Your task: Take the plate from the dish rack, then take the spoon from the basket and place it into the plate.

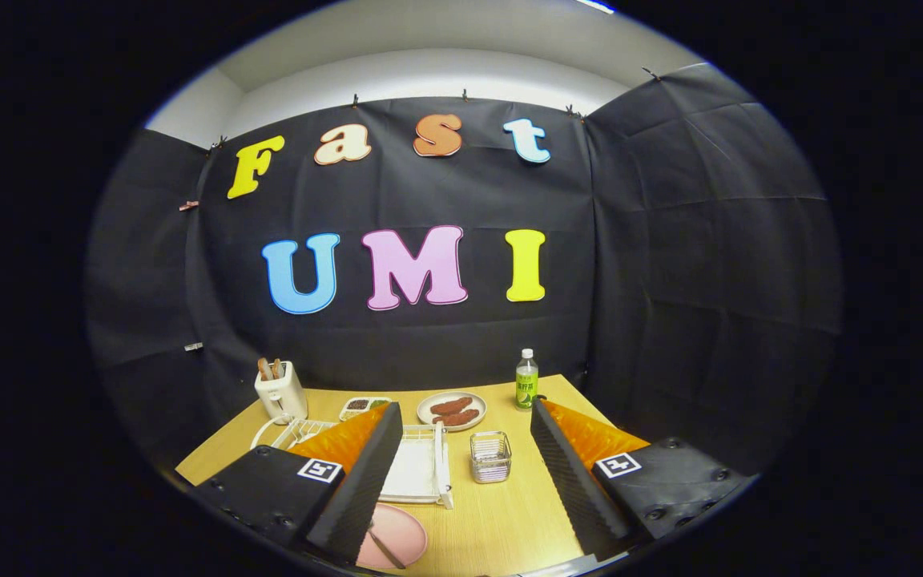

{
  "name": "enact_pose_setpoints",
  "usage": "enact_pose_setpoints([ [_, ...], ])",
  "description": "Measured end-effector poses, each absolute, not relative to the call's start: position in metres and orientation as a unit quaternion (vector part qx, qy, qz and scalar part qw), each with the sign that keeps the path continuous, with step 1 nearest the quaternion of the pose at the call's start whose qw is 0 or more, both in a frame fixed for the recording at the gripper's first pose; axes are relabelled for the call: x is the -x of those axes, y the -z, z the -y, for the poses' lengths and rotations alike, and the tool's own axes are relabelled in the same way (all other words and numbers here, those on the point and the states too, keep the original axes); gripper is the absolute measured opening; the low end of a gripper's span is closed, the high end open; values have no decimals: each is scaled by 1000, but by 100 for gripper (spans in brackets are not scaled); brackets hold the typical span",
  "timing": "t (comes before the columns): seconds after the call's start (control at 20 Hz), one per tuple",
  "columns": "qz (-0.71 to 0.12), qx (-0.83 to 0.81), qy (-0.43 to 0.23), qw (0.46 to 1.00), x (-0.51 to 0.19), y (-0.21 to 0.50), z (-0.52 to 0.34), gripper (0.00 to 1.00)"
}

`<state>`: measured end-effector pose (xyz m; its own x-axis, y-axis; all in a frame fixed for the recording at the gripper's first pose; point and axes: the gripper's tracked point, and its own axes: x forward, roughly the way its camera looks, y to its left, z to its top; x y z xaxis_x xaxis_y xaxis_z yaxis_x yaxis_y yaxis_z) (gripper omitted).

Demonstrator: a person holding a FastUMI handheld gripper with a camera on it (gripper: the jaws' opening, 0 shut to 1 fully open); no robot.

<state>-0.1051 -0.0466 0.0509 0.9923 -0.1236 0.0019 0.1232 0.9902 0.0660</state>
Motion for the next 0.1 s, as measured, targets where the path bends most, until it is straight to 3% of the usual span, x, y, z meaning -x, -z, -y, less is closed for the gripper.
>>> enact_pose_setpoints([
  [0.1, 1, -32, 56, 998, 101, -51, 41, 99],
])
